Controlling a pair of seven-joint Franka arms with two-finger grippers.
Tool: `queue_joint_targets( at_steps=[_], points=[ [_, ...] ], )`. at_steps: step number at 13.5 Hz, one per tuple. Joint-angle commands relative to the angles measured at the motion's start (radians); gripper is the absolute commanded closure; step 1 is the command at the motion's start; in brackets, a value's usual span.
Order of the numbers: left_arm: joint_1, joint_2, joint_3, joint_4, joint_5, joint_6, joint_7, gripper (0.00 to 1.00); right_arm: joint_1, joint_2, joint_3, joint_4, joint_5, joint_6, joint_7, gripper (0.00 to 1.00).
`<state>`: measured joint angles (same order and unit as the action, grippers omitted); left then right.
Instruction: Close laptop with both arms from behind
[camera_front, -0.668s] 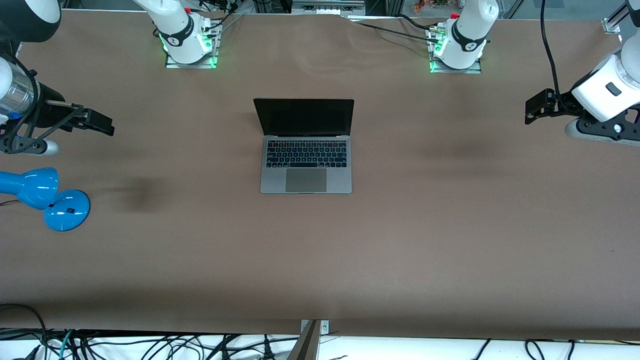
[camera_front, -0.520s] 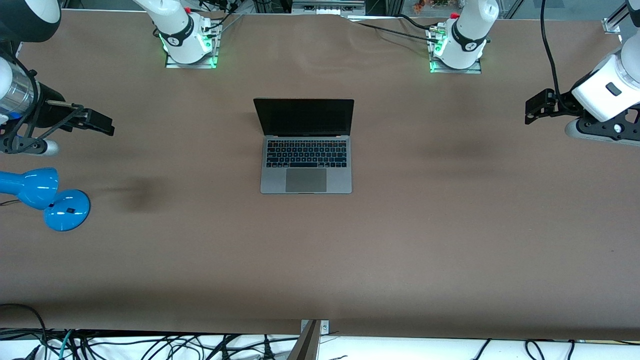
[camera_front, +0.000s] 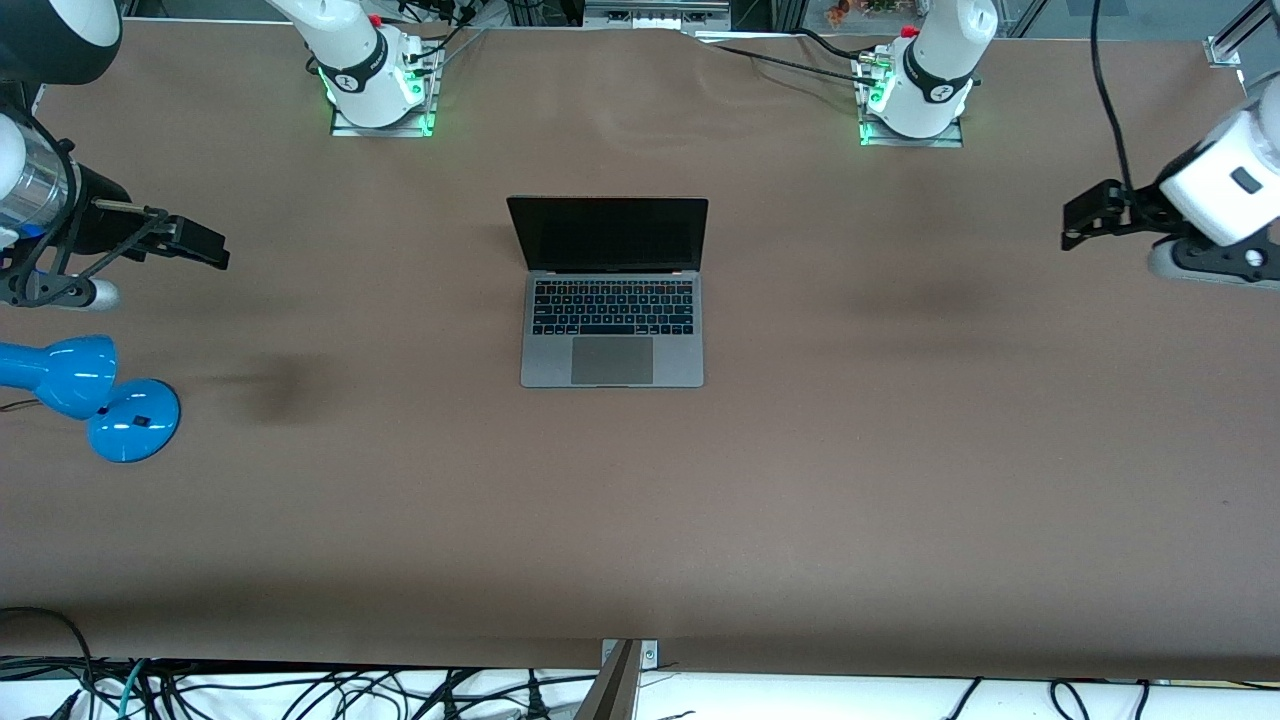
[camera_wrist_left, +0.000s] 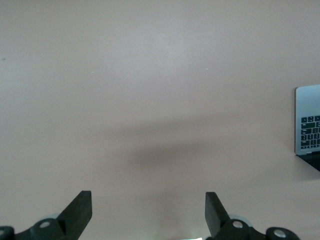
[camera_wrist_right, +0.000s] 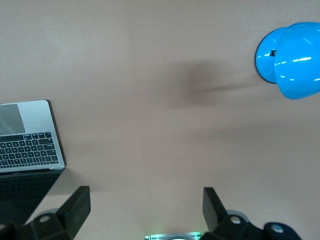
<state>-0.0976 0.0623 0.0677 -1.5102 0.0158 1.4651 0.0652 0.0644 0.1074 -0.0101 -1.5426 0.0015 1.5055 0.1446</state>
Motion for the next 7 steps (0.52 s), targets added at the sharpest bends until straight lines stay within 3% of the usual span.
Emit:
queue_joint_targets(
  at_steps=[1, 7],
  points=[
    [0.015, 0.013, 0.003, 0.033, -0.027, -0.017, 0.022, 0.00, -0.017, -0.017, 0.016, -0.017, -0.006, -0.021, -0.013, 0.00],
    [0.015, 0.054, 0.001, 0.087, -0.065, -0.020, 0.021, 0.00, -0.017, -0.015, 0.041, -0.019, -0.006, -0.037, 0.001, 0.00]
  ],
)
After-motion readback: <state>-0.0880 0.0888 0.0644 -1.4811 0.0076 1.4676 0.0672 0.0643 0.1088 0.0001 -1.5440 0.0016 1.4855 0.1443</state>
